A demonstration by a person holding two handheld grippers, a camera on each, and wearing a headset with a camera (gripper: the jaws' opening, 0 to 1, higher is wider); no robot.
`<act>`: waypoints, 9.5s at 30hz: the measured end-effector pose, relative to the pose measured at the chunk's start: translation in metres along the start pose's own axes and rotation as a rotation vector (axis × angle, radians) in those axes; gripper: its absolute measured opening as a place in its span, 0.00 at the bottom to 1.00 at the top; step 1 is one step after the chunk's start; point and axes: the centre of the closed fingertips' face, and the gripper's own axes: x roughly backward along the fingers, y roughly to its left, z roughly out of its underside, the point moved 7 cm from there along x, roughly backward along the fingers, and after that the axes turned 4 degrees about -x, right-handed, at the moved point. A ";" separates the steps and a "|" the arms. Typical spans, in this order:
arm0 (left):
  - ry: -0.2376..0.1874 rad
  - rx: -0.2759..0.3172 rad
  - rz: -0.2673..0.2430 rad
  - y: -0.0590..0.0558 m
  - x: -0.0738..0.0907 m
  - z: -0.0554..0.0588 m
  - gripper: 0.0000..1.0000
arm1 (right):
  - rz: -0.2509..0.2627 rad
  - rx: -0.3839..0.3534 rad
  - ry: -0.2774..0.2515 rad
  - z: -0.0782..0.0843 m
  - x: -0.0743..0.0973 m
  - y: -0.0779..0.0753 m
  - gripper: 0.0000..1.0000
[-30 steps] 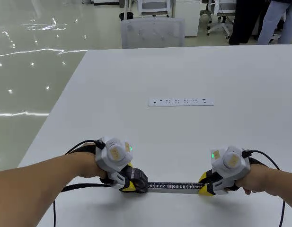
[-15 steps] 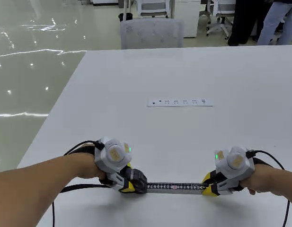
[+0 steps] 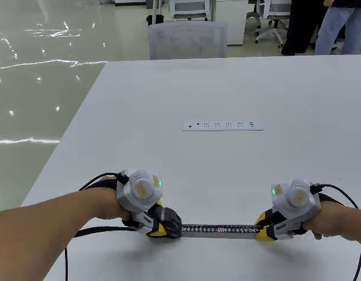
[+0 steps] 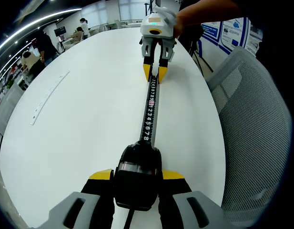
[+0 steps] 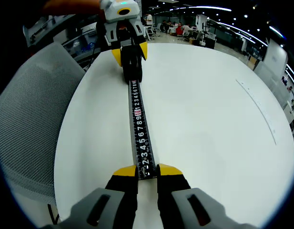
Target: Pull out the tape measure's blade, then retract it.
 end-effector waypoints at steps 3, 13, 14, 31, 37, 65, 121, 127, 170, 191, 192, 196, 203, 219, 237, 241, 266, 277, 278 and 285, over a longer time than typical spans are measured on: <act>0.001 0.000 0.000 0.000 0.000 0.000 0.32 | -0.001 0.002 0.001 0.002 0.001 -0.001 0.13; 0.001 0.002 -0.001 -0.001 0.000 0.000 0.32 | 0.001 -0.006 0.005 0.009 0.006 -0.003 0.13; 0.001 0.003 -0.002 -0.001 0.000 0.000 0.32 | 0.001 -0.006 0.006 0.009 0.006 -0.003 0.13; 0.003 0.003 -0.003 -0.001 0.000 0.000 0.32 | 0.007 -0.016 0.014 0.018 0.013 -0.006 0.13; 0.003 0.004 -0.003 -0.001 0.000 0.000 0.32 | 0.010 -0.017 0.016 0.020 0.015 -0.007 0.13; -0.003 0.015 -0.003 0.002 0.000 0.001 0.32 | 0.017 -0.027 0.026 0.025 0.020 -0.010 0.13; -0.215 0.363 -0.218 -0.007 0.051 0.054 1.00 | 0.281 -0.182 -0.075 0.042 0.059 0.013 0.47; -0.277 0.483 -0.301 -0.023 0.059 0.068 1.00 | 0.342 -0.257 -0.152 0.046 0.068 0.027 0.55; -0.466 0.649 -0.525 -0.092 0.108 0.101 1.00 | 0.535 -0.495 -0.337 0.084 0.114 0.126 1.00; -0.467 0.621 -0.499 -0.093 0.101 0.086 1.00 | 0.552 -0.468 -0.366 0.081 0.125 0.125 1.00; -0.466 0.619 -0.499 -0.093 0.101 0.087 1.00 | 0.553 -0.463 -0.364 0.081 0.125 0.125 1.00; -0.472 0.631 -0.498 -0.093 0.100 0.089 1.00 | 0.540 -0.459 -0.359 0.080 0.124 0.126 1.00; -0.467 0.633 -0.491 -0.094 0.101 0.090 1.00 | 0.528 -0.447 -0.348 0.078 0.123 0.126 1.00; -0.470 0.642 -0.488 -0.090 0.103 0.087 1.00 | 0.514 -0.420 -0.329 0.073 0.122 0.119 1.00; -0.454 0.712 -0.457 -0.083 0.091 0.049 0.97 | 0.473 -0.321 -0.318 0.052 0.128 0.109 1.00; -0.445 0.700 -0.471 -0.081 0.082 0.036 0.99 | 0.448 -0.285 -0.282 0.051 0.130 0.097 1.00; -0.380 0.848 -0.720 -0.058 0.050 0.018 1.00 | 0.204 -0.077 -0.143 0.009 0.107 0.058 0.96; -0.431 0.851 -0.748 -0.053 0.037 0.011 1.00 | 0.153 0.010 -0.047 0.005 0.089 0.028 0.86; -0.429 0.861 -0.757 -0.053 0.037 0.011 1.00 | 0.149 0.011 -0.046 0.004 0.088 0.026 0.85; -0.414 0.873 -0.779 -0.059 0.024 0.009 1.00 | 0.093 0.065 0.039 0.006 0.073 0.013 0.77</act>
